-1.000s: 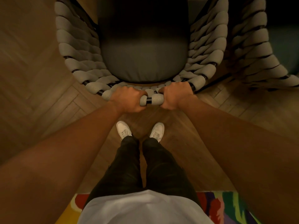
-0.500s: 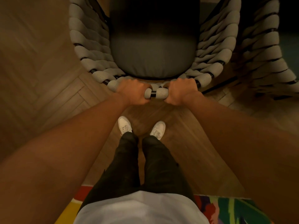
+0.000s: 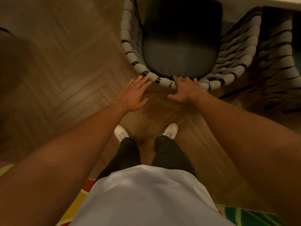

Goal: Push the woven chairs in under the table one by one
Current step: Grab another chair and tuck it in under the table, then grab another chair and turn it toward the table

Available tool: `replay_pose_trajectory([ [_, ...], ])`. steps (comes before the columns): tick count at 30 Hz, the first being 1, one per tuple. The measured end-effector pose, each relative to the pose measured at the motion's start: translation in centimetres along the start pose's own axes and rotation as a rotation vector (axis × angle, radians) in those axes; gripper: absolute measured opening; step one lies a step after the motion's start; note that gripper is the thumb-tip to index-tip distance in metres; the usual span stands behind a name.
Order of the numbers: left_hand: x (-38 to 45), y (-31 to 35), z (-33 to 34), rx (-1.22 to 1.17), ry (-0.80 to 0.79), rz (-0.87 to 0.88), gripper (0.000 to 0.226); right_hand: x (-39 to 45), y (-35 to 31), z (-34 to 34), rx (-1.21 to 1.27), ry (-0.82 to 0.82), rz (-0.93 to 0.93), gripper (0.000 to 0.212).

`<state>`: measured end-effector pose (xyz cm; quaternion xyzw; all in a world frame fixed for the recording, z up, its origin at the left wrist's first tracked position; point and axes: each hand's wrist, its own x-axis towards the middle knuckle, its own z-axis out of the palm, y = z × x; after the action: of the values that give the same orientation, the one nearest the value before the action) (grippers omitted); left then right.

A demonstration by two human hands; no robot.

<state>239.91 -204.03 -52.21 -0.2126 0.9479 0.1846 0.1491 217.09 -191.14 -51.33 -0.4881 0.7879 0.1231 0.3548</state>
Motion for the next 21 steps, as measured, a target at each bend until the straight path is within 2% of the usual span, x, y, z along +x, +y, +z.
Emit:
replay_pose_trajectory([
  [4, -4.3, -5.5, -0.9, -0.096, -0.001, -0.111, 0.075, 0.3, -8.4, -0.4, 0.037, 0.044, -0.039, 0.093],
  [7, -7.5, -9.9, -1.5, -0.118, 0.002, -0.179, 0.074, 1.0, -15.0, -0.7, -0.055, 0.101, -0.105, 0.087],
  [13, -12.6, -17.1, -3.3, -0.109, 0.022, -0.267, 0.072, 3.4, -26.2, -1.6, -0.115, 0.046, -0.151, 0.081],
  [21, -14.7, -25.6, -4.1, -0.099, -0.018, -0.351, 0.072, 7.8, -34.1, -3.9, -0.16, 0.009, -0.167, 0.078],
])
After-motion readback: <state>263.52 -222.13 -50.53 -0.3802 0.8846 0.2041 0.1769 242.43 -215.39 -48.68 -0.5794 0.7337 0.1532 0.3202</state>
